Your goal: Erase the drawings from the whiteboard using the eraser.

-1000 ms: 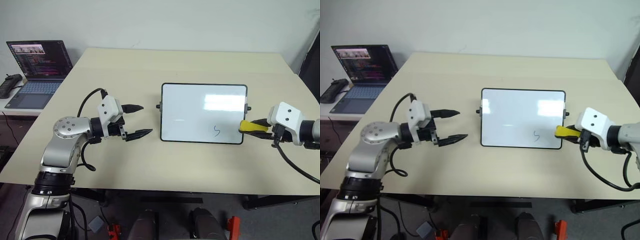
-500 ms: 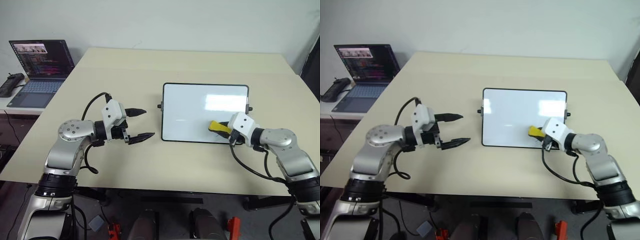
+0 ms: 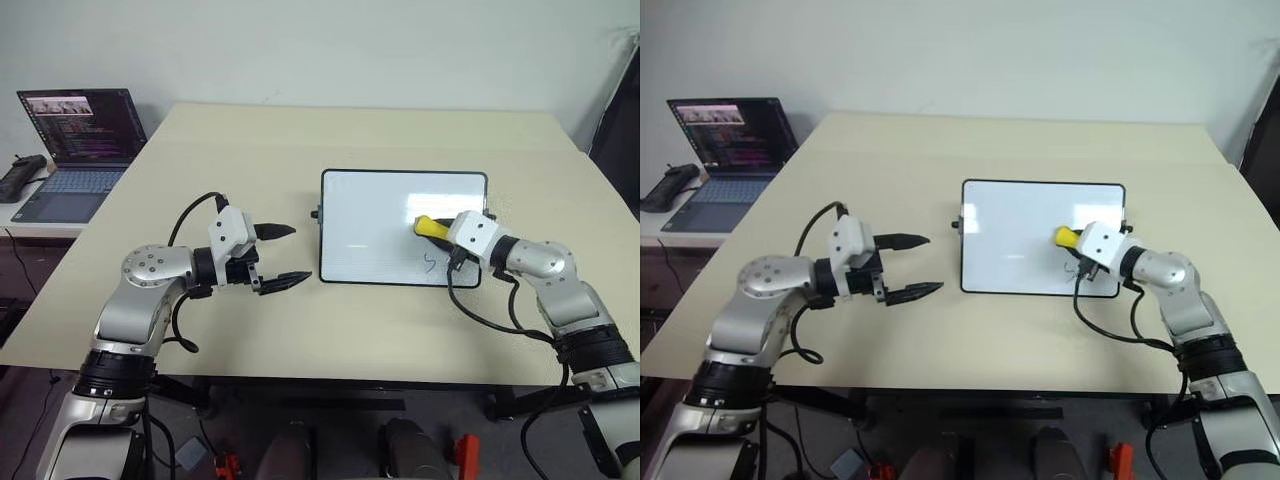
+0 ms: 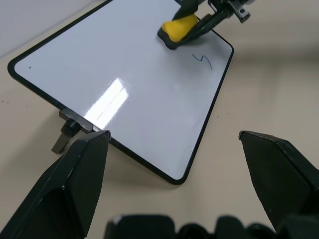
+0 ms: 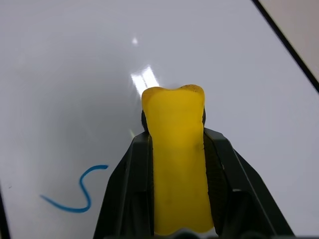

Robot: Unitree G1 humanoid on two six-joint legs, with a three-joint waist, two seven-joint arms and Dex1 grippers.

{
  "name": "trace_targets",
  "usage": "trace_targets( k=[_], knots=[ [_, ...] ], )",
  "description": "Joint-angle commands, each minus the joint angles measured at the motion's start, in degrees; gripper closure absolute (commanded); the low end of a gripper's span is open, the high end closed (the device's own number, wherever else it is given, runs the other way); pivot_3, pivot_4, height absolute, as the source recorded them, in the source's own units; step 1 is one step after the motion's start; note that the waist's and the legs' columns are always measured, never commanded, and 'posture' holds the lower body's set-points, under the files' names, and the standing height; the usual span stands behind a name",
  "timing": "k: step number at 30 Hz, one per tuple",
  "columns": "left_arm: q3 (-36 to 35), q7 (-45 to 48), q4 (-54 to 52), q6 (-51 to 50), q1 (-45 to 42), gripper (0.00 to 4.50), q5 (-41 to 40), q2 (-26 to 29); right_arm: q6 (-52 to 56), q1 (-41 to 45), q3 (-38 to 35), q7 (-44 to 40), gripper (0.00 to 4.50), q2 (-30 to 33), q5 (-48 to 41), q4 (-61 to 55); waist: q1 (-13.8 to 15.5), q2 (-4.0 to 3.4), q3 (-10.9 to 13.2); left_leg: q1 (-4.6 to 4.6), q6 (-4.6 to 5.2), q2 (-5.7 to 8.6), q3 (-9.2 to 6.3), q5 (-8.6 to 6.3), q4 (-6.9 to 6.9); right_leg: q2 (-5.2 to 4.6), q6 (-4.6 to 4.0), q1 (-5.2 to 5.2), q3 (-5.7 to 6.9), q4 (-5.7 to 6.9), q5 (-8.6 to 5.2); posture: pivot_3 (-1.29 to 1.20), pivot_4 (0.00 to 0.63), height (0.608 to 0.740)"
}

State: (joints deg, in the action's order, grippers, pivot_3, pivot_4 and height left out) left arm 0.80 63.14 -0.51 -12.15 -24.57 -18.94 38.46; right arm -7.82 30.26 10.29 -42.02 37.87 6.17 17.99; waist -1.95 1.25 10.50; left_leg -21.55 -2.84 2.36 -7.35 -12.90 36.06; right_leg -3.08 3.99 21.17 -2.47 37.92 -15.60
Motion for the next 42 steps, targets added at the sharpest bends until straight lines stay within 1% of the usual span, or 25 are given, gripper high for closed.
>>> trace_targets(
  k=[1,3,4,5,7,9,12,14,15,17,22,25,26,28,30,34,37,42],
  knots=[
    [-0.8,-0.2,-1.7,0.8,0.0,0.00,-0.6,0.0,-0.9,-3.9,4.5,-1.3,3.52,1.3,5.6,6.7,-0.1,0.16,-0.1,0.08,0.01,-0.01,0.03,0.01,0.00,0.00,0.00,-0.06,-0.04,0.02,0.00,0.00,0.150,0.740],
    [-0.7,-0.3,-1.5,1.0,-0.1,0.00,-0.4,-0.1,-1.9,-5.6,5.7,-2.0,3.52,1.2,6.4,7.9,-0.1,0.37,-0.3,0.26,0.03,-0.03,0.07,0.02,0.00,0.00,-0.02,-0.20,-0.08,0.03,0.03,0.00,0.150,0.740],
    [-0.7,-0.4,-1.4,1.0,-0.2,0.00,-0.4,-0.2,-2.0,-6.4,6.1,-2.4,3.52,1.1,6.2,8.0,-0.1,0.47,-0.4,0.48,0.04,-0.06,0.08,0.02,-0.01,0.00,-0.10,-0.44,-0.09,0.02,-0.02,0.00,0.150,0.740],
    [-0.7,-0.4,-1.4,1.0,-0.2,0.00,-0.4,-0.2,-1.7,-7.4,6.4,-3.1,3.52,0.9,5.9,7.6,-0.1,0.55,-0.4,0.75,0.03,-0.09,0.05,0.02,-0.01,0.00,-0.40,-0.75,-0.07,-0.02,-0.20,0.00,0.150,0.740],
    [-0.7,-0.4,-1.4,1.0,-0.2,0.00,-0.4,-0.2,-0.7,-9.2,7.2,-4.9,3.52,0.8,5.4,6.1,-0.1,0.83,-0.6,1.05,0.02,-0.11,-0.07,0.00,-0.01,-0.05,-0.48,-1.11,-0.05,-0.07,-0.26,0.00,0.150,0.740],
    [-0.7,-0.3,-1.3,1.2,-0.2,0.00,-0.4,-0.2,0.1,-10.7,7.5,-6.2,3.52,0.8,4.9,4.8,-0.1,1.05,-0.8,1.08,0.00,-0.16,-0.24,-0.01,-0.01,-0.14,-0.49,-1.15,-0.09,-0.09,-0.27,0.00,0.150,0.740],
    [-0.6,-0.1,-0.8,1.4,-0.4,0.00,-0.3,-0.2,0.0,-11.8,7.1,-5.6,3.52,0.5,5.2,5.2,0.0,1.11,-0.8,0.94,-0.29,-0.22,-0.31,-0.18,0.00,-0.18,-0.50,-1.15,-0.12,-0.14,-0.27,0.00,0.150,0.740],
    [-0.5,0.0,-0.5,1.6,-0.7,0.00,-0.3,-0.3,0.0,-12.2,6.9,-5.4,3.52,0.7,5.4,5.1,0.0,1.22,-0.9,1.02,-0.24,-0.23,-0.40,-0.15,-0.01,-0.19,-0.51,-1.11,-0.11,-0.14,-0.28,0.00,0.150,0.740],
    [-0.4,0.1,-0.3,1.6,-0.8,0.00,-0.3,-0.4,0.2,-12.4,6.4,-5.4,3.53,0.7,4.9,4.6,0.0,1.28,-1.0,1.01,-0.02,-0.27,-0.42,-0.02,-0.02,-0.18,-0.55,-1.09,-0.10,-0.14,-0.30,0.00,0.150,0.740],
    [-0.3,0.2,0.0,1.7,-1.1,0.00,-0.2,-0.5,0.5,-12.4,5.5,-4.9,3.53,0.7,4.3,3.9,0.0,1.35,-1.0,0.96,-0.03,-0.29,-0.42,-0.02,-0.08,-0.17,-0.60,-1.04,-0.08,-0.16,-0.33,0.00,0.150,0.740],
    [0.2,0.5,1.0,2.2,-1.9,0.00,0.1,-1.0,-0.8,-9.7,2.9,-0.5,3.53,1.6,5.8,6.5,0.1,1.32,-0.9,0.81,-0.04,-0.28,-0.41,-0.03,-0.09,-0.18,-0.60,-0.94,-0.06,-0.23,-0.33,0.00,0.150,0.740],
    [0.4,0.6,1.2,2.4,-2.2,0.00,0.1,-1.2,-2.0,-7.1,0.7,2.4,3.53,5.0,6.6,11.8,0.1,1.09,-0.8,0.78,-0.12,-0.28,-0.41,-0.08,-0.07,-0.20,-0.60,-0.95,-0.11,-0.28,-0.33,0.00,0.150,0.740],
    [0.4,0.7,1.3,2.4,-2.2,0.00,0.1,-1.1,-2.4,-6.4,0.3,3.0,3.53,6.1,6.8,13.4,0.1,0.94,-0.6,0.77,-0.27,-0.27,-0.37,-0.17,-0.04,-0.24,-0.60,-0.97,-0.13,-0.34,-0.33,0.00,0.150,0.740],
    [0.4,0.7,1.3,2.4,-2.2,0.00,0.0,-1.0,-3.3,-5.4,0.2,3.8,3.53,7.4,6.6,15.7,0.1,0.83,-0.5,0.68,-0.22,-0.23,-0.27,-0.14,-0.04,-0.39,-0.59,-0.98,-0.11,-0.52,-0.33,0.00,0.150,0.740],
    [0.5,0.6,1.3,2.4,-2.2,0.00,0.0,-1.0,-4.0,-4.7,0.2,4.4,3.53,8.1,6.0,17.2,0.1,0.89,-0.6,0.66,-0.15,-0.30,-0.32,-0.10,-0.06,-0.41,-0.59,-0.97,-0.01,-0.96,-0.33,0.00,0.150,0.740],
    [0.5,0.6,1.3,2.4,-2.3,0.00,0.0,-1.0,-4.9,-4.0,-0.2,5.2,3.53,8.8,5.6,19.0,0.1,1.07,-0.5,0.50,0.01,-0.24,-0.09,0.00,-0.03,-0.71,-0.59,-1.05,-0.02,-1.15,-0.33,0.00,0.150,0.740],
    [0.6,0.6,1.4,2.4,-2.3,0.00,0.0,-1.1,-4.8,-4.6,-0.1,4.3,3.53,8.2,4.8,17.2,0.1,1.08,-0.5,0.46,0.07,-0.18,0.09,0.03,-0.03,-0.98,-0.58,-0.99,0.03,-1.17,-0.33,0.00,0.150,0.740],
    [0.9,0.7,1.6,2.5,-2.7,0.00,0.1,-1.4,-3.0,-6.0,1.0,2.5,3.53,5.0,3.8,9.4,-0.1,1.08,-0.5,0.38,0.12,-0.21,0.10,0.06,-0.04,-0.99,-0.58,-0.88,0.05,-1.13,-0.33,0.00,0.150,0.740]
  ],
)
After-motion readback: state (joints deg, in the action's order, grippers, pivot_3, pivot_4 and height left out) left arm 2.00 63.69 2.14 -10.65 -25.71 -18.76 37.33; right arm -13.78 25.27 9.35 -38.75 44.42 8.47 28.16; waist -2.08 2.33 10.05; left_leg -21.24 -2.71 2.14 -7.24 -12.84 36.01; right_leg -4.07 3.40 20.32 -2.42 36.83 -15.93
